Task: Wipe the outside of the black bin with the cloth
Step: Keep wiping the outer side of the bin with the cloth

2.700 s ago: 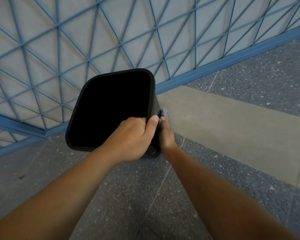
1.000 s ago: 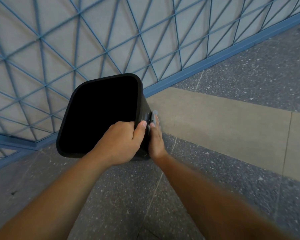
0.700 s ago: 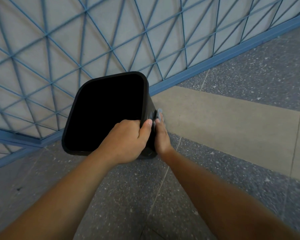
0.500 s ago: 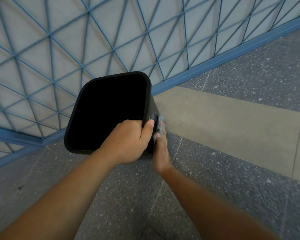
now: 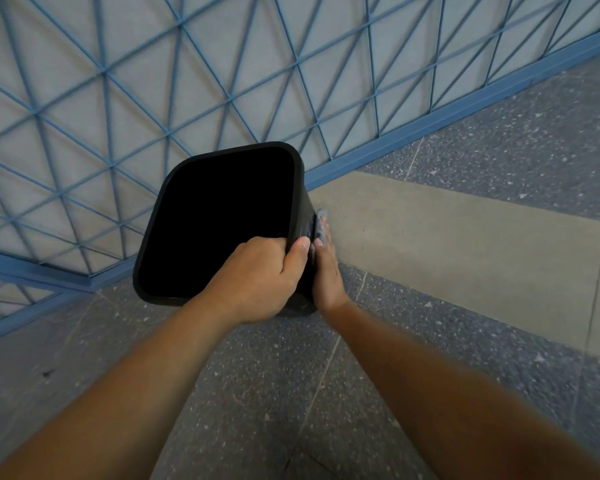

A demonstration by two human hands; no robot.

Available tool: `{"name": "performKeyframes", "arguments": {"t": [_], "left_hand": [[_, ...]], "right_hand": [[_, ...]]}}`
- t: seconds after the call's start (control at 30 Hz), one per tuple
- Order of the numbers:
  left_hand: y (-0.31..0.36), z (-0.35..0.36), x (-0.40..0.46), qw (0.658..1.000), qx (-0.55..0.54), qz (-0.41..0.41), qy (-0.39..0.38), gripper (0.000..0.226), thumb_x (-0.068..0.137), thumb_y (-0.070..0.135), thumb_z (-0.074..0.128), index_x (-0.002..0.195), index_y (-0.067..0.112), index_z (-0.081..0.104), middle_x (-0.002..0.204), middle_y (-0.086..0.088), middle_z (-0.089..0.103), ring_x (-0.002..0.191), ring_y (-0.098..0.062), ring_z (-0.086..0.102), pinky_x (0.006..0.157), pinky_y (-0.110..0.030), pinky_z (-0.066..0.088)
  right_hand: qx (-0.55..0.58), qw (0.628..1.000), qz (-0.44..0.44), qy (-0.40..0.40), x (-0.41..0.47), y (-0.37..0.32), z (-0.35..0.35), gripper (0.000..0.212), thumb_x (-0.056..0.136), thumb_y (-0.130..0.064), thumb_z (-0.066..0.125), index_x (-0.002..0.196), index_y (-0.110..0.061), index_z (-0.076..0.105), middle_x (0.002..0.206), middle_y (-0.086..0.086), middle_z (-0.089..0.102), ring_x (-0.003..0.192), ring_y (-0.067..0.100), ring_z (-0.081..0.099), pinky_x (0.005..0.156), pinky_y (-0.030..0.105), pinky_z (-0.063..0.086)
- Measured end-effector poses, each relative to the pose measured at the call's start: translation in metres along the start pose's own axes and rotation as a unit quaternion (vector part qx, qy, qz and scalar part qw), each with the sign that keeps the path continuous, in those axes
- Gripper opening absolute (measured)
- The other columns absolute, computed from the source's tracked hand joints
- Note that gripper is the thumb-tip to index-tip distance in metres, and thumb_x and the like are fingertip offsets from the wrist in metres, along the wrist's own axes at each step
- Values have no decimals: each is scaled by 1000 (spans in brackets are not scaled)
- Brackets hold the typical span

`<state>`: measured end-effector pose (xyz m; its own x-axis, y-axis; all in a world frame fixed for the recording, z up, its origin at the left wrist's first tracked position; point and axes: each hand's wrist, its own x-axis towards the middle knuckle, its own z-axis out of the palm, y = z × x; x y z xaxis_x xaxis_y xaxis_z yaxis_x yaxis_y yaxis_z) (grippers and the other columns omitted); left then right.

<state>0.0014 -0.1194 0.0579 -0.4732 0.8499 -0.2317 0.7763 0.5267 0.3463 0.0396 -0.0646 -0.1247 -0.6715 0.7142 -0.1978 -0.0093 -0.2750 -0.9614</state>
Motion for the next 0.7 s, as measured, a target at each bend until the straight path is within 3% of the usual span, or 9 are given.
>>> {"name": "performKeyframes", "arguments": {"t": [0.07, 0.13, 0.23, 0.33, 0.47, 0.57, 0.7], "left_hand": [[0, -1, 0, 1000, -6, 2, -4, 48, 104, 40, 34, 68, 19, 57, 59, -4, 58, 55, -19, 58, 60, -42, 51], [-1, -1, 1, 1000, -6, 4, -3, 48, 105, 39, 34, 66, 20, 56, 58, -5, 59, 55, -20, 58, 60, -43, 50], [-1, 0, 2, 1000, 0, 6, 7, 47, 104, 39, 34, 64, 23, 52, 58, -2, 56, 55, -16, 56, 58, -38, 48], [-1, 0, 3, 1000, -1, 5, 6, 47, 104, 39, 34, 65, 21, 54, 61, -1, 58, 58, -16, 58, 61, -37, 47], [-2, -1, 4, 1000, -7, 6, 4, 49, 104, 39, 36, 65, 19, 55, 59, -4, 60, 57, -18, 59, 61, -41, 49], [-1, 0, 4, 1000, -5, 8, 9, 48, 104, 38, 36, 63, 21, 52, 58, -2, 57, 56, -17, 58, 59, -39, 48], [0, -1, 2, 1000, -3, 4, 11, 47, 104, 39, 35, 63, 23, 51, 62, -4, 59, 60, -19, 59, 62, -39, 47]], "right_hand": [[41, 998, -40, 14, -12, 11, 6, 56, 99, -60, 26, 155, -65, 21, 175, -16, 12, 166, 9, 5, 136, 52, 2], [59, 998, -18, 30, -24, 14, 11, 47, 100, -60, 28, 142, -80, 22, 176, -19, 10, 166, 9, 1, 136, 52, 0], [66, 995, 52, 45, -7, -6, 5, 51, 110, -48, 31, 159, -55, 20, 179, -9, 5, 166, 19, 1, 134, 45, 2], [18, 999, 38, 22, 12, -14, -1, 62, 104, -49, 25, 166, -39, 22, 178, -6, 12, 165, 17, 5, 128, 32, -2], [66, 997, 8, 26, -16, 0, 12, 69, 99, -63, 32, 164, -38, 31, 176, -6, 24, 165, 17, 14, 136, 54, 7], [44, 997, 42, 38, 0, -5, 5, 79, 95, -61, 28, 166, -27, 27, 176, 0, 23, 165, 20, 15, 136, 51, 9], [27, 999, 9, 20, 24, -20, 0, 76, 98, -50, 23, 168, -20, 19, 178, 0, 16, 166, 15, 10, 137, 49, 4]]}}
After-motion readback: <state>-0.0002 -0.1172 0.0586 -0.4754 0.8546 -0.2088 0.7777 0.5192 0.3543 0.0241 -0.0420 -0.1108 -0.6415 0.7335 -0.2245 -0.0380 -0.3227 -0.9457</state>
